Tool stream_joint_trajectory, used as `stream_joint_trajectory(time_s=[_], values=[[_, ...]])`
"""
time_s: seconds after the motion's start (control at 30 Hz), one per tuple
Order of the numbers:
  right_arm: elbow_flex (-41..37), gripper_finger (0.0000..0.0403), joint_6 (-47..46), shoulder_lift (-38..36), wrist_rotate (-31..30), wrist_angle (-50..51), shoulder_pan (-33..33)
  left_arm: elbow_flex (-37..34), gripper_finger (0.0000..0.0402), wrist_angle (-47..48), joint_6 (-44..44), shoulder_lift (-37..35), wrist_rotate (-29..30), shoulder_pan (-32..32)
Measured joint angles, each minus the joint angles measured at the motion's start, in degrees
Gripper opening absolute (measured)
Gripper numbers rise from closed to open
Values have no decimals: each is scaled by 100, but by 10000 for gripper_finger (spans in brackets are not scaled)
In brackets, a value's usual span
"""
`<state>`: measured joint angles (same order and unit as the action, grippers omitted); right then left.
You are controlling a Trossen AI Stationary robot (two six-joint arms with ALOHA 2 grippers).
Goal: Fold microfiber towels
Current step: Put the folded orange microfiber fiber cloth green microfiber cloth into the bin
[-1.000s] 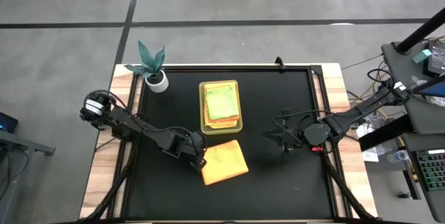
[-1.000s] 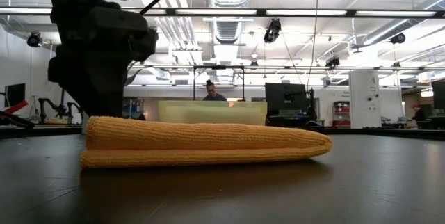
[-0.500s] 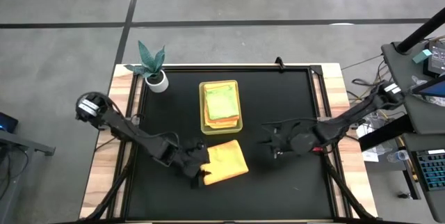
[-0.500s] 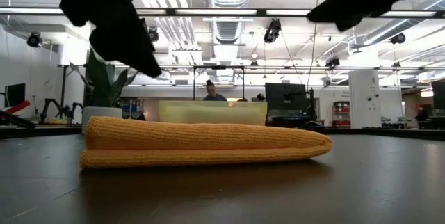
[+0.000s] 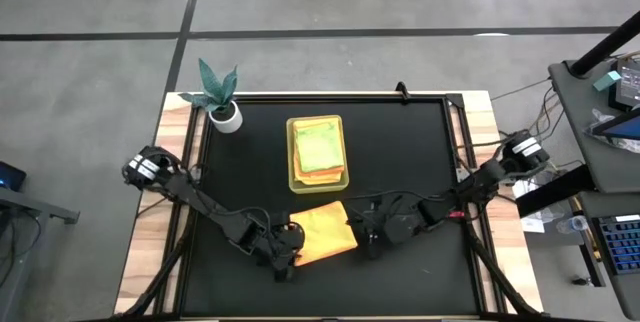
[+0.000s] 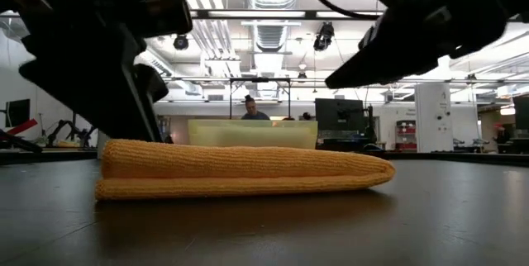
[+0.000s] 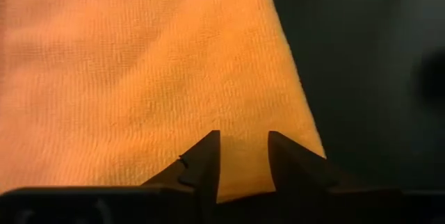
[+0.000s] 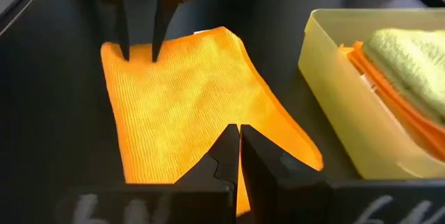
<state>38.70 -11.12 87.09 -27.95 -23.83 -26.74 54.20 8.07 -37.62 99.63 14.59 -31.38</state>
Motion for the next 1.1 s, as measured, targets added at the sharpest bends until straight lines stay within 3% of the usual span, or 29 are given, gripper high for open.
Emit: stream_joint_trajectory(time_s=[0.17,0.33,0.47,0.63,0.8,1.1], values=[[319,10,-610,101,144,416,29,-27,90,-9,-105,56,-59,-23],[527,34,-2146,-75,1426,1079,325,-36,86,-11,-103,61,-78,-26],[518,79,-3341,-74,1911,1356,505,-49,86,1,-105,61,-82,-26],[519,150,-4200,-72,1913,2054,719,-70,86,-3,-105,61,-86,-32],[516,213,-4385,-65,1881,2163,879,-89,86,-1,-103,58,-87,-32],[516,270,-4528,569,1913,1685,1029,-99,86,3,-101,55,-88,-52]])
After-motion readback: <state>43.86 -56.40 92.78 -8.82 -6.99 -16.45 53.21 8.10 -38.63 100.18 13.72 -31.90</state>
